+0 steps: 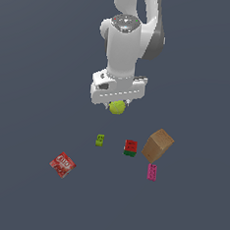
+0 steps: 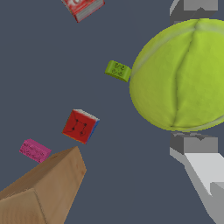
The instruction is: Pick up a designated object from a clutter of objects.
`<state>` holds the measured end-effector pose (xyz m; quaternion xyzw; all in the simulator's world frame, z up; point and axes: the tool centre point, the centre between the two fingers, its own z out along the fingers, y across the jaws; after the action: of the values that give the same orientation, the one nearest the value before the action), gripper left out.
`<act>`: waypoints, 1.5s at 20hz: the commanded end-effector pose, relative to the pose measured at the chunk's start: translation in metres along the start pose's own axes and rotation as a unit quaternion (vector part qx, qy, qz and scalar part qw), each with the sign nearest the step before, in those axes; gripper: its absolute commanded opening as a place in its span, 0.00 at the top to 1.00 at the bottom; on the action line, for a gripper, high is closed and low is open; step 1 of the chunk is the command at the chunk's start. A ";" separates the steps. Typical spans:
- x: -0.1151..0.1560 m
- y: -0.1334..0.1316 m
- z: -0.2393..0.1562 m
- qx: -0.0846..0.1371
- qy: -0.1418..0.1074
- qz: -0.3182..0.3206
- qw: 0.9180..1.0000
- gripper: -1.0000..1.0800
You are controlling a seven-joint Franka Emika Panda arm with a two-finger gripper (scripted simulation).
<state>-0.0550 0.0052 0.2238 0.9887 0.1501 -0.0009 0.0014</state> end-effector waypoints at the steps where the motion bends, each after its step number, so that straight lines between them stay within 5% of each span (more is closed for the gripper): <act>1: -0.006 -0.017 -0.022 -0.001 0.000 0.000 1.000 1.00; 17: -0.039 -0.121 -0.155 0.000 0.001 -0.001 1.000 1.00; 30: -0.046 -0.156 -0.201 0.001 0.001 -0.001 1.000 1.00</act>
<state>-0.1449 0.1400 0.4219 0.9886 0.1509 -0.0003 0.0004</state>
